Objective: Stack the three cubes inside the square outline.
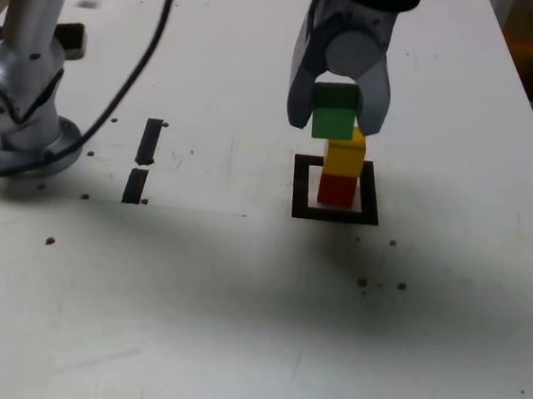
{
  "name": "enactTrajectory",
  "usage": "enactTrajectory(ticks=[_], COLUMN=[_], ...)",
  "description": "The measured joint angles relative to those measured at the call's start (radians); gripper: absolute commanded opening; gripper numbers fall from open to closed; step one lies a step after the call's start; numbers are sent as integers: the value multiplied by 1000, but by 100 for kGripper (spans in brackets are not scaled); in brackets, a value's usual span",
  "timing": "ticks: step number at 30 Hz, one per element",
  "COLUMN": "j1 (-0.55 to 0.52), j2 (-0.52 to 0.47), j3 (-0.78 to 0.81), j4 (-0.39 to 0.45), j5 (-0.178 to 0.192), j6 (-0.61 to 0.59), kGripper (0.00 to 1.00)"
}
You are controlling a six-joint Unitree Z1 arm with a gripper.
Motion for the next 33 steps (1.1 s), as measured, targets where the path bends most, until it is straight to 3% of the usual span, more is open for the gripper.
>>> enactTrajectory(ticks=[18, 33], j1=[58, 61], j2=[57, 59], j3=[-35, -35], j4=[1, 0], j5=[38, 11], j6=[-1, 10], kGripper=[26, 29])
